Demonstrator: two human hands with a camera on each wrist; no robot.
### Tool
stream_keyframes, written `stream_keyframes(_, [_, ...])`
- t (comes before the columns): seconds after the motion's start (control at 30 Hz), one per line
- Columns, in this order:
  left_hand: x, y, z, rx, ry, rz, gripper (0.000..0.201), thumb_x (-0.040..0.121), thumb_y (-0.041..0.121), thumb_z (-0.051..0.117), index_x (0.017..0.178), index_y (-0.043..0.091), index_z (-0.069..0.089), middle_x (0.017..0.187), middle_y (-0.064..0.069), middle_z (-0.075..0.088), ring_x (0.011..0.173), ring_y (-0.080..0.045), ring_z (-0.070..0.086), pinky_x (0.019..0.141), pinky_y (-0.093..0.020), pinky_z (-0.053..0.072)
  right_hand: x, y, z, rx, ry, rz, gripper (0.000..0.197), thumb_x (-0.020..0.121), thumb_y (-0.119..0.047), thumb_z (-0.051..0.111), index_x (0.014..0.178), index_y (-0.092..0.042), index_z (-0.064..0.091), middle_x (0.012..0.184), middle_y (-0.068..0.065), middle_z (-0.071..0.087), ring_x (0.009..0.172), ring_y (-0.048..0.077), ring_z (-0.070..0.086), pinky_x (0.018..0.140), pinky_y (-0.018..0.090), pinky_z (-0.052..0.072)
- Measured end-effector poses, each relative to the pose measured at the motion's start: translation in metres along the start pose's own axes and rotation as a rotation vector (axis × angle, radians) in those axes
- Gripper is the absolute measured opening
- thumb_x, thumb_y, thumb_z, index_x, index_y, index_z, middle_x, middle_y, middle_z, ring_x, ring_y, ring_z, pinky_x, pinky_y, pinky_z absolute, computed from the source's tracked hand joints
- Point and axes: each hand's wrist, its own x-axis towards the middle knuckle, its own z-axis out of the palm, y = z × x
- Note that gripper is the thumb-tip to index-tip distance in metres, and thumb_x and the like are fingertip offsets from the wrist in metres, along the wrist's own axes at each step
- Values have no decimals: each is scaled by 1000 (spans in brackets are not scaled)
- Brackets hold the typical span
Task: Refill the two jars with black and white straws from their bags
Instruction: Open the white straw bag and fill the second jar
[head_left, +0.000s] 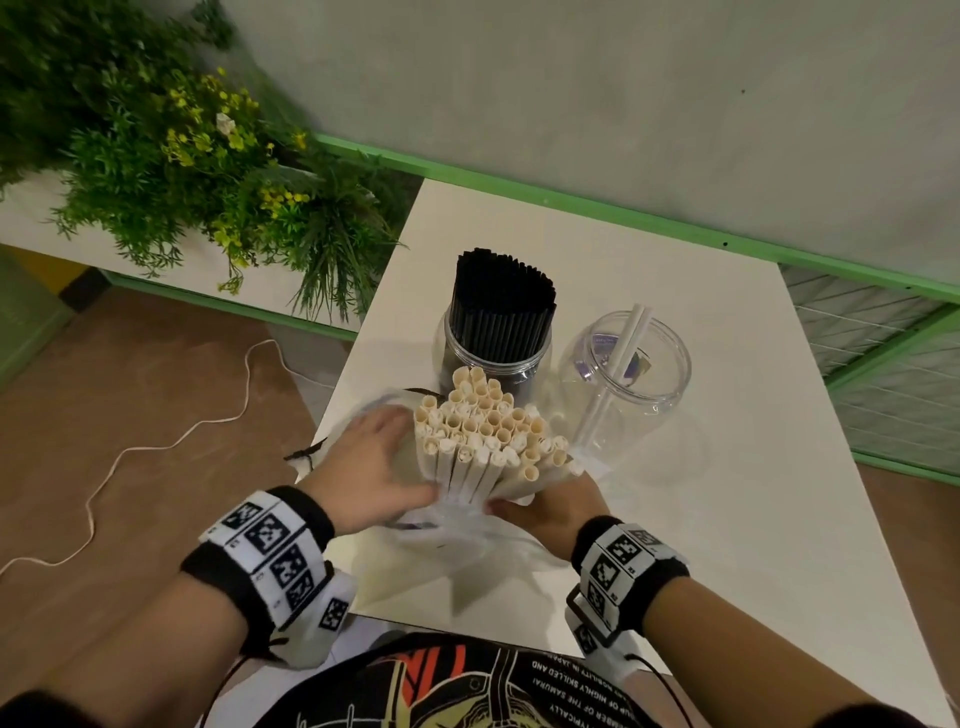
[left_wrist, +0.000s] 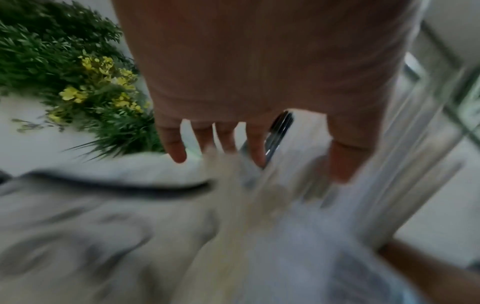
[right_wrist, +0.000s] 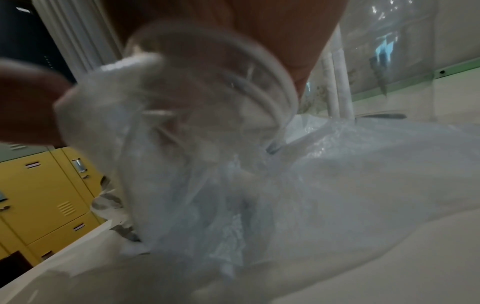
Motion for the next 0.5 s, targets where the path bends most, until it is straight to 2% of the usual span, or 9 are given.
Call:
stream_keyframes(0.1, [1, 39, -20, -296, -50, 105, 125, 40, 73, 77, 145, 47, 12, 145, 21, 29, 134, -2, 29, 114, -31, 25, 2, -4, 0, -40, -27, 0, 57, 84, -59, 59, 133, -33, 49, 128, -6, 58, 111, 14, 53, 87, 21, 36])
stream_keyframes(0.17, [8, 61, -27, -320, -109, 126, 136, 40, 64, 84, 146, 48, 2, 151, 14, 30, 135, -3, 32, 114, -30, 28, 3, -8, -3, -69, -73, 58, 53, 85, -59, 57, 128, -29, 51, 124, -4, 59, 102, 12, 52, 80, 19, 31])
stream_keyframes(0.23, [14, 74, -30, -234, -122, 144, 136, 44, 59, 85, 148, 44, 0, 156, 10, 24, 138, -6, 28, 112, -27, 26, 3, -10, -5, -128, -141, 89, 52, 88, -58, 55, 130, -27, 50, 125, -2, 58, 108, 16, 54, 79, 19, 29])
stream_keyframes(0.33, [10, 86, -26, 28, -106, 202, 132, 48, 70, 79, 150, 39, 0, 156, 7, 21, 139, -11, 26, 112, -28, 27, 5, -12, -7, -146, -250, 92, 49, 91, -55, 51, 131, -27, 50, 125, 0, 58, 115, 20, 55, 82, 23, 37])
stream_keyframes(0.43, [7, 93, -15, 279, 8, 252, 125, 50, 81, 68, 150, 36, 7, 150, 6, 25, 134, -17, 30, 110, -31, 29, 10, -11, -9, -135, -245, -15, 49, 91, -52, 52, 135, -30, 46, 133, -2, 54, 122, 22, 52, 97, 31, 44])
stream_keyframes(0.5, [10, 92, -12, 259, 65, 243, 115, 54, 79, 66, 148, 37, 14, 144, 7, 30, 129, -16, 35, 107, -31, 33, 11, -6, -12, -80, -252, -30, 62, 87, -57, 57, 141, -35, 39, 141, -5, 46, 130, 22, 44, 106, 32, 37])
